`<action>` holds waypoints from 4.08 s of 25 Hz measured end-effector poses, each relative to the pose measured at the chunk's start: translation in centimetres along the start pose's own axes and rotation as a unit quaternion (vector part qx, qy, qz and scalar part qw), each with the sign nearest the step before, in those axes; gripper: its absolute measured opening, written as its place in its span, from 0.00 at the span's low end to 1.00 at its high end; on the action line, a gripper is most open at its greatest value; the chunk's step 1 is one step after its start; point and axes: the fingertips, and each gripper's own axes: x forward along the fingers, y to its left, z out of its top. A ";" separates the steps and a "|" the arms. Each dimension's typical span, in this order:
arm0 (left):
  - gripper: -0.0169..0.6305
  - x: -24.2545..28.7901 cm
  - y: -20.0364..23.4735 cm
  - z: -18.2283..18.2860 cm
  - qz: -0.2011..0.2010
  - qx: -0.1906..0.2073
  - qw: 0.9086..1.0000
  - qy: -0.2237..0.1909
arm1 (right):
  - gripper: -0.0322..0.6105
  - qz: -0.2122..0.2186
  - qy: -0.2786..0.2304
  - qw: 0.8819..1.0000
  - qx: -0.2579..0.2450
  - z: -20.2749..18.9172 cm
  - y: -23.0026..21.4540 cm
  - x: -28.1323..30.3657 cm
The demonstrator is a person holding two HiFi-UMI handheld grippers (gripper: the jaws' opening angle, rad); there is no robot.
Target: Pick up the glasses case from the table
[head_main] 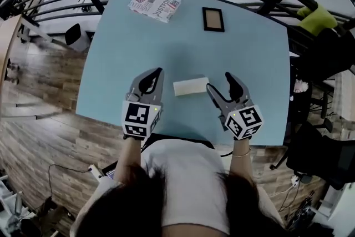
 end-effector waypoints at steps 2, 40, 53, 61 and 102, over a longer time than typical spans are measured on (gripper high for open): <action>0.11 0.4 0.4 0.1 0.003 -0.001 1.000 0.001 | 0.52 0.005 0.003 1.000 0.002 0.0 -0.2 0.6; 0.11 1.8 -0.2 -2.8 -0.037 -0.026 0.998 0.038 | 0.57 0.182 0.271 0.921 -0.213 -13.4 2.5 6.0; 0.11 2.6 0.2 -4.2 -0.031 -0.028 0.998 0.056 | 0.60 0.253 0.356 0.858 -0.270 -19.8 1.9 7.4; 0.11 2.9 0.1 -5.2 -0.035 -0.036 0.996 0.067 | 0.60 0.295 0.394 0.811 -0.317 -22.7 1.6 7.9; 0.11 3.6 0.2 -6.3 -0.042 -0.042 0.995 0.079 | 0.56 0.367 0.455 0.718 -0.377 -25.6 0.5 8.2</action>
